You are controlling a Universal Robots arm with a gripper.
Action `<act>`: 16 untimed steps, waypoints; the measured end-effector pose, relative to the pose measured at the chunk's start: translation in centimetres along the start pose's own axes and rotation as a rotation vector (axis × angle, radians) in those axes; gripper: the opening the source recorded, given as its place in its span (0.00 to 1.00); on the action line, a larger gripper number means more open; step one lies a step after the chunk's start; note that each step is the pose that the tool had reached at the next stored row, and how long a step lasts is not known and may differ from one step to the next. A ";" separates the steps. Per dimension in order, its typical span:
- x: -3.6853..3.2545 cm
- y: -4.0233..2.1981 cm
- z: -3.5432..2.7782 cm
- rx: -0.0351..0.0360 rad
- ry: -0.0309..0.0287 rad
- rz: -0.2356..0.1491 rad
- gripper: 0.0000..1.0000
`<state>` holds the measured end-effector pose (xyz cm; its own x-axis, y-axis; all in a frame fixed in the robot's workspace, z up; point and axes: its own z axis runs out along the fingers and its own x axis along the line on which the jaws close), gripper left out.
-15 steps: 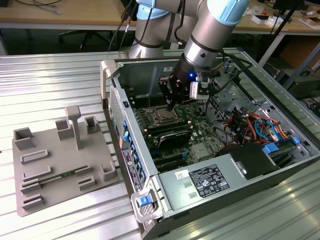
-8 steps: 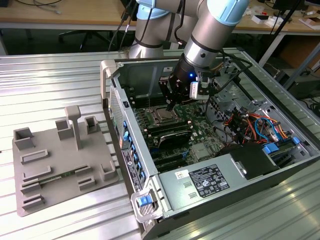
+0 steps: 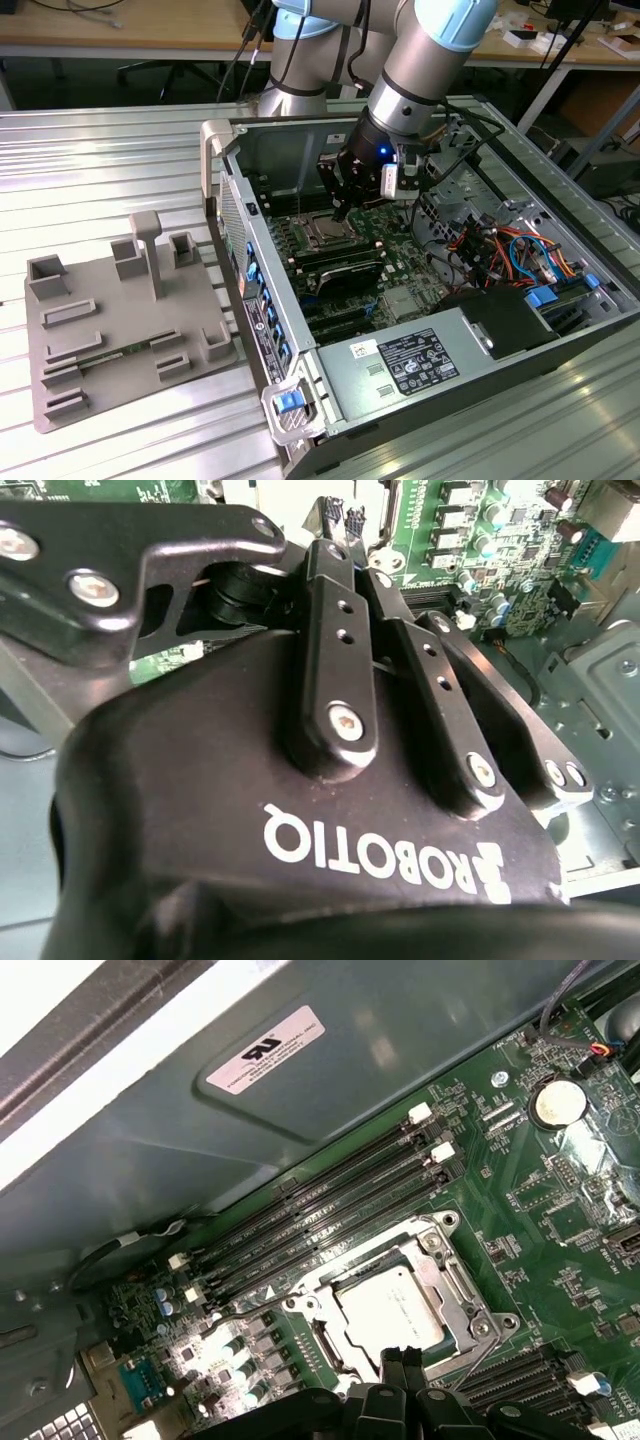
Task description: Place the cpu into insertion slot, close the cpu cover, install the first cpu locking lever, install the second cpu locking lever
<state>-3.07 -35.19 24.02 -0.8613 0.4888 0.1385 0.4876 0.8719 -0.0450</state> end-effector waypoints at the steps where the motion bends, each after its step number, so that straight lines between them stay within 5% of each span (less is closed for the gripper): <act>1: 0.00 0.00 0.00 -0.0001 0.0001 -0.002 0.11; 16: 0.00 0.00 0.00 -0.0031 0.0026 -0.026 0.11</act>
<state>-3.07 -35.19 24.02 -0.8735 0.4655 0.1422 0.4651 0.8844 -0.0382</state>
